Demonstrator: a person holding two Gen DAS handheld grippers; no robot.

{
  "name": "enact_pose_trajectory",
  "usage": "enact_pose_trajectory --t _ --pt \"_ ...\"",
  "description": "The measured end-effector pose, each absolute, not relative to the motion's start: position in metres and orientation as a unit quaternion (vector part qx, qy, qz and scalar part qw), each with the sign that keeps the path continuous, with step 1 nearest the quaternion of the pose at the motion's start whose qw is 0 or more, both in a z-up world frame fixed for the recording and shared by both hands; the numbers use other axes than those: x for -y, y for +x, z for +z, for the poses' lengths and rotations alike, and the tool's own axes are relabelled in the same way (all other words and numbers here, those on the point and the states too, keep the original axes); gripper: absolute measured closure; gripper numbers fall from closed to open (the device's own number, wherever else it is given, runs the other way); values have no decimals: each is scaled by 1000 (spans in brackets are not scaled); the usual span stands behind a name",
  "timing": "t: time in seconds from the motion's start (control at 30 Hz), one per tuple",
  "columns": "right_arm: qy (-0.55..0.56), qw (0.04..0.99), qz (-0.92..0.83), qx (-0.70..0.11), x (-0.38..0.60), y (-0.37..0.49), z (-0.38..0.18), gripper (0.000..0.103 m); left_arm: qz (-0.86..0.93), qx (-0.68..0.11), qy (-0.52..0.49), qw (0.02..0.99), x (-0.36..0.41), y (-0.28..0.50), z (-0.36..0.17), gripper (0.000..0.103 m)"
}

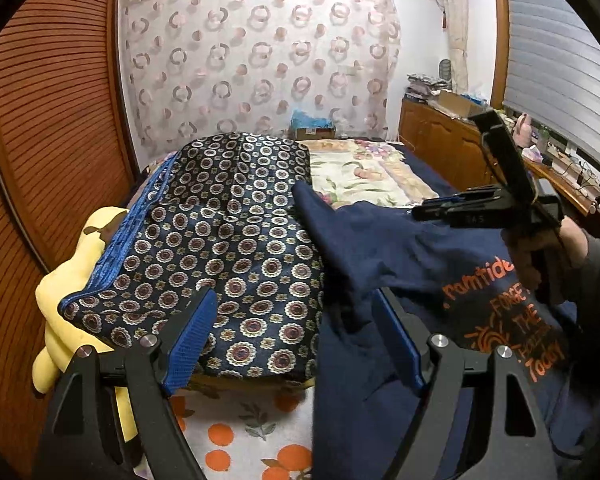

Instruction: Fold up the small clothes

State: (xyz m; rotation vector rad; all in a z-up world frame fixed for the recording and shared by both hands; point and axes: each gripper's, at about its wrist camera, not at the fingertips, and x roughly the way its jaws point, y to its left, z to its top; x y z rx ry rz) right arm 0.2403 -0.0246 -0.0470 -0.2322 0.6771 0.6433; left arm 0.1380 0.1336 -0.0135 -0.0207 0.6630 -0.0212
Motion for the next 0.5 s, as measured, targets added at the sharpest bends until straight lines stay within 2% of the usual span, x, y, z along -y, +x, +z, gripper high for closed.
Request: enact_pose_trajectory --t 0.13,0.3,0.5 --pt "-100 885 316 -326 22 239 -43 55 -7 -323 -10 946 -132 139 -10 23" --pt "-97 891 304 -322 50 219 -46 36 -9 -322 -3 947 -124 145 -6 23" --pt "-91 906 262 -319 110 195 -44 35 -25 -318 -3 948 -111 156 -3 23"
